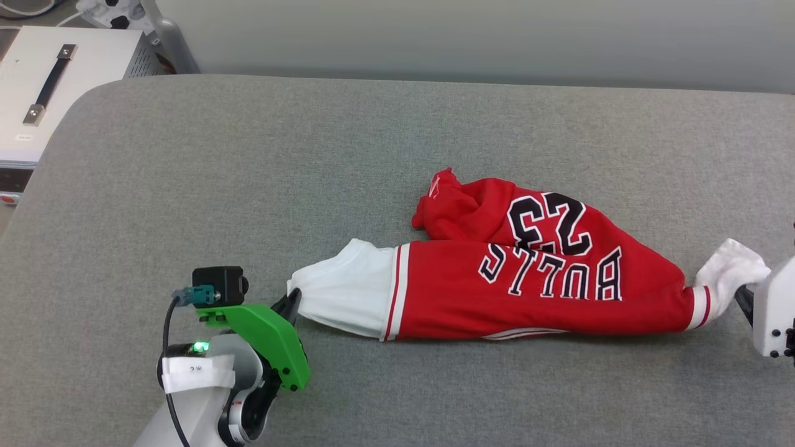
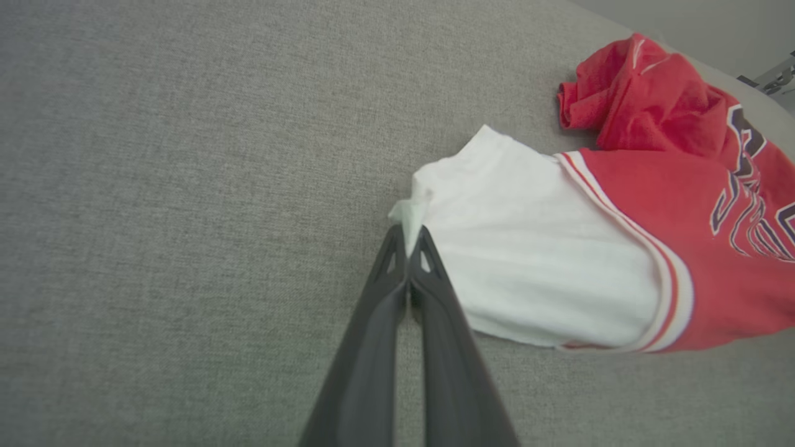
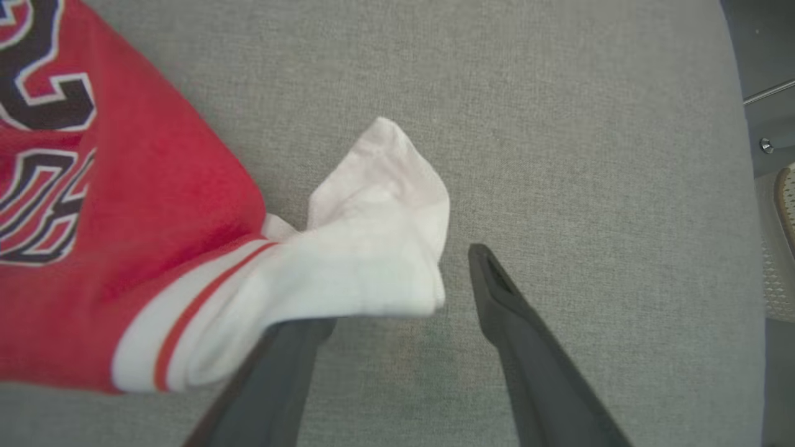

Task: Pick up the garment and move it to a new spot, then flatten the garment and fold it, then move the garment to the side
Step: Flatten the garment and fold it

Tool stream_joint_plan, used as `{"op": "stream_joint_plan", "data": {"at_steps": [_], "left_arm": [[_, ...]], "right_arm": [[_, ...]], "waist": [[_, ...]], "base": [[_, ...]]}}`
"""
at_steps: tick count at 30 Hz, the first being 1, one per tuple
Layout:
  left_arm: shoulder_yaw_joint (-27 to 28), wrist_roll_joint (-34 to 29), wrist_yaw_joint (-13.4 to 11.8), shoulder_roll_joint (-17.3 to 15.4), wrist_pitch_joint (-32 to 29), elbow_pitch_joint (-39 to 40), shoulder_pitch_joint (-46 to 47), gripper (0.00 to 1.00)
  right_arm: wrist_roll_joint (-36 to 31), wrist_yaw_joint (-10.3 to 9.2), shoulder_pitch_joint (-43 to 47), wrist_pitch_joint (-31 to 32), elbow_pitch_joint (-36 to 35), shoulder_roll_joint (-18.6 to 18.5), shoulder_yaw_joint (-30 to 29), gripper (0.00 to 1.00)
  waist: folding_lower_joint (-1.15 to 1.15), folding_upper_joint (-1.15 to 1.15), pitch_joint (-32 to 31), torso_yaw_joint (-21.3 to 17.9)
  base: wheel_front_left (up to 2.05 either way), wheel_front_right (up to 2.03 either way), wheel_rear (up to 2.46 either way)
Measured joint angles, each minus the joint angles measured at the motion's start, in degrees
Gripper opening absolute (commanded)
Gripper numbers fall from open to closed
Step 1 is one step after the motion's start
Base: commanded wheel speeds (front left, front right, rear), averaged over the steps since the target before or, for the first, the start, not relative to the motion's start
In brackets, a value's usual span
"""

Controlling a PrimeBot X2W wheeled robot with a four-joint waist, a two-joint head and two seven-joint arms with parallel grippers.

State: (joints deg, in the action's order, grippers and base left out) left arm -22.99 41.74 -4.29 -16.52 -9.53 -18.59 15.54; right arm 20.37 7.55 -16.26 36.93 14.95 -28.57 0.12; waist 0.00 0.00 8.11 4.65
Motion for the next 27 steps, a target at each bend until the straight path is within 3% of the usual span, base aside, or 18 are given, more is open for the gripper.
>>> {"op": "stream_joint_plan", "data": {"at_steps": [7,12,19,27], "left_arm": [[-0.13,-1.86,-0.57,-0.92,5.1,2.07,-0.78,1.0],[-0.96,-5.01,-0.02,-1.71,11.23,6.5,-2.53,1.0],[-3.59,-9.73,0.2,-2.15,16.84,11.04,-3.74,1.0],[-6.22,-11.63,1.03,-1.38,18.69,12.24,-3.64,1.0]], "right_arm": [[1.26,0.0,2.06,-6.15,-5.47,2.8,-1.46,1.0],[1.42,0.0,5.92,-6.15,-11.93,3.9,-2.03,1.0],[3.04,0.0,6.1,2.65,-19.47,4.22,2.81,1.0],[4.74,-0.01,-2.29,18.08,-15.96,2.74,10.8,1.0]], "waist": [[0.0,0.0,-2.53,0.21],[0.0,0.0,-4.2,0.82],[0.0,0.0,-4.18,3.29],[0.0,0.0,-2.15,7.44]], "base": [[0.0,0.0,0.0],[0.0,0.0,0.0],[0.0,0.0,0.0],[0.0,0.0,0.0]]}}
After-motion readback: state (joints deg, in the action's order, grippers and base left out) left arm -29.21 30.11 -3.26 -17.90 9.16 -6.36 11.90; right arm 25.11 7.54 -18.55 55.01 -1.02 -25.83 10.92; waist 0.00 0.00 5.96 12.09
